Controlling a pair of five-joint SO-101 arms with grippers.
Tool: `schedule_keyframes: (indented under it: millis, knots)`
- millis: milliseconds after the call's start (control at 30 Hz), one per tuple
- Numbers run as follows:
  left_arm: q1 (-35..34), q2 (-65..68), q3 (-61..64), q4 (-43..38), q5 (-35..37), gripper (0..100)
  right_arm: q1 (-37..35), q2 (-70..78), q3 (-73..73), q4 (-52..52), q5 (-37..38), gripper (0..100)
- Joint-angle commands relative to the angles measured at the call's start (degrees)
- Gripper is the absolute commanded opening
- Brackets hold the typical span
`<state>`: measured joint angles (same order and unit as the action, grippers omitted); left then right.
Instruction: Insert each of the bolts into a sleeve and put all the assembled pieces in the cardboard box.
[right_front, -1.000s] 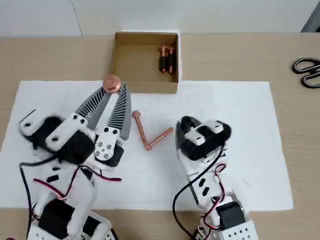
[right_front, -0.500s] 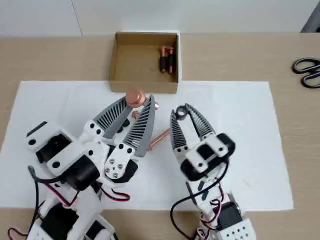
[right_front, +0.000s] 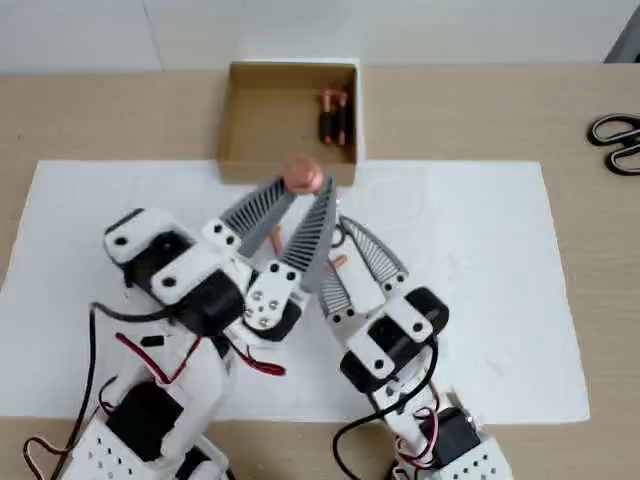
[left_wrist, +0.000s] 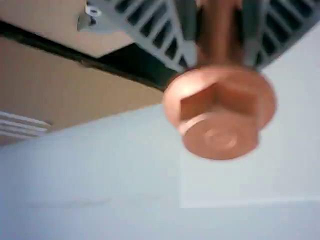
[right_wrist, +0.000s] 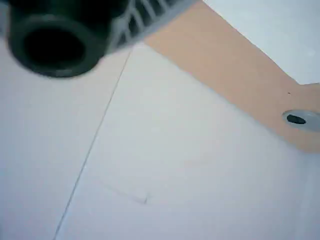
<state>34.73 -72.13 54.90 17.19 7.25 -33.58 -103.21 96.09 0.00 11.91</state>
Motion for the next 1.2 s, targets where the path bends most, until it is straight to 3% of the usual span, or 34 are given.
schedule_keyframes:
  millis: [0, 400, 700, 1033, 1167]
  knots:
    - [0.1, 0.1, -1.7, 5.0, -0.1, 1, 0.7, -0.7, 0.4, 0.0, 0.4, 0.4]
    - [0.2, 0.2, -2.3, 12.2, 0.4, 1, 0.8, -0.7, 0.4, 0.1, 0.4, 0.4]
    - [3.4, 0.1, -2.2, 12.4, 2.0, 1, 0.8, -0.4, 0.4, 0.1, 0.4, 0.4]
    - [2.3, 0.1, -1.9, 13.7, 1.8, 1, 3.5, -0.4, 0.4, 0.1, 0.4, 0.4]
    - [2.6, 0.1, -0.4, 16.3, -7.9, 1, 3.6, -0.4, 0.4, 0.1, 0.4, 0.4]
